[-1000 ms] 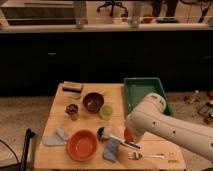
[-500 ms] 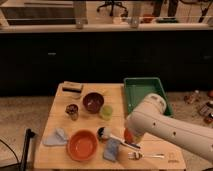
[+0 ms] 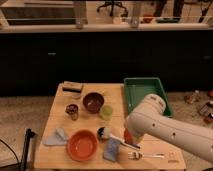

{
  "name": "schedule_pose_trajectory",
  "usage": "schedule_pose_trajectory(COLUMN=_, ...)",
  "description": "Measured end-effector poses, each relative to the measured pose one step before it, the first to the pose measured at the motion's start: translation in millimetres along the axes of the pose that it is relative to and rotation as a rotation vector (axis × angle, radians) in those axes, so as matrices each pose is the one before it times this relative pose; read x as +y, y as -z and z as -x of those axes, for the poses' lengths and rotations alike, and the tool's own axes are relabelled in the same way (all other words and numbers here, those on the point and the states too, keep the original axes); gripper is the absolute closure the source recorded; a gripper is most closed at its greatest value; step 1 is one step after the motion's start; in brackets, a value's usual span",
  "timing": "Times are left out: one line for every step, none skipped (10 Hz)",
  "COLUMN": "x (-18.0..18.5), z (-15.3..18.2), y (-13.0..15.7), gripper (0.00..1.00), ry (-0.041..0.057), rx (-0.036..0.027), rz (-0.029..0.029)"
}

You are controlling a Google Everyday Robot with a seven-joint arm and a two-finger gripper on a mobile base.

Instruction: Place apple in plastic cup

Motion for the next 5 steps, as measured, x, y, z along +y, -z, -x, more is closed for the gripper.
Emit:
schedule_pose_trajectory(x=-4.67, z=-5.86, y=7.18, gripper=0.98, ry=0.00289, rx=0.01075, rz=-0.01461)
schedule_pose_trajectory(x=-5.84, z=-1.03, y=5.71, gripper=0.98, ry=0.00672, rx=0.00463, rz=-0.01025)
schedule_pose_trajectory(x=-9.16, z=-2.23, y=5.36, gripper=0.98, ry=0.02345, rx=0.01044, rz=-0.00514)
schedule_pose_trajectory(x=-13.86, z=1.08, y=2.45, gripper=0.98, ry=0.02612, rx=0.00167, rz=-0.0122)
schedule_pose_trajectory(x=-10.94, z=0.94, y=1.3, gripper=0.98, ry=0.02289, rx=0.00189, rz=-0.005)
